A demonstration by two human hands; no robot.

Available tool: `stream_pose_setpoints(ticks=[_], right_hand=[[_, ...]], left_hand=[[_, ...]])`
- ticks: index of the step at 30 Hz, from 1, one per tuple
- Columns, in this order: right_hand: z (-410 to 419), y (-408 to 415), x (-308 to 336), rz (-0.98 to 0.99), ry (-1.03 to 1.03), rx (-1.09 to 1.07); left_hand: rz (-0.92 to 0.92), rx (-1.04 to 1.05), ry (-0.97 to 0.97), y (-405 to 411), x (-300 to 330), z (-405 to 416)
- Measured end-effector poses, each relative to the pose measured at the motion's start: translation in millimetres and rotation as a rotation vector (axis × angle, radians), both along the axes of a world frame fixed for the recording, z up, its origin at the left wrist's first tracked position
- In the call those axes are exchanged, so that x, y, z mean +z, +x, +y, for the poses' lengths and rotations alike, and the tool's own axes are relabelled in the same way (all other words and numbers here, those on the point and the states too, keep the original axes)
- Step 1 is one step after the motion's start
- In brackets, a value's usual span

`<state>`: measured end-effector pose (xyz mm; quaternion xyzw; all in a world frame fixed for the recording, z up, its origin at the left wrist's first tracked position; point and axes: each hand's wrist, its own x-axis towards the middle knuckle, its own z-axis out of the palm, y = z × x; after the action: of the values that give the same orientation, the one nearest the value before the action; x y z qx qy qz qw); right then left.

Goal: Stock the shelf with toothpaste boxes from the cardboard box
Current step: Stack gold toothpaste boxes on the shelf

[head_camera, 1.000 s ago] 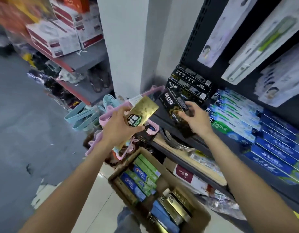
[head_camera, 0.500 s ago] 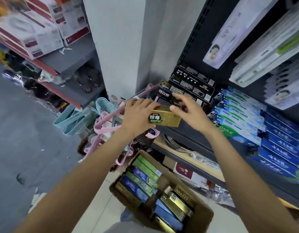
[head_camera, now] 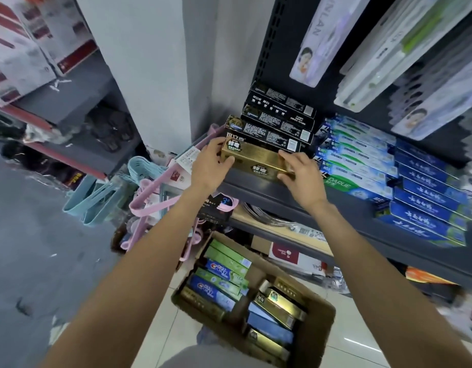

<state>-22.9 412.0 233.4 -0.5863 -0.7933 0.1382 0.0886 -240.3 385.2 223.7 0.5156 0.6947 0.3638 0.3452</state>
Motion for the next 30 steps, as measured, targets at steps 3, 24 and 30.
stream_pose_setpoints(ticks=[3,24,30], right_hand=[[-2.0,-2.2,2.5,0.101,-0.008,-0.032],[-110.3,1.1,-38.5,0.212,0.291,-0.019],[-207.5,71.8,-116.2,-0.024,-0.298,0.044]], left_hand=[[-0.050,-0.013,-0.032,-5.5,0.7,7.0],[-0.104,0.353,0.004,12.7,-33.5,-96.4],[0.274,0.239,-0.338,46.2,-90.2,-214.6]])
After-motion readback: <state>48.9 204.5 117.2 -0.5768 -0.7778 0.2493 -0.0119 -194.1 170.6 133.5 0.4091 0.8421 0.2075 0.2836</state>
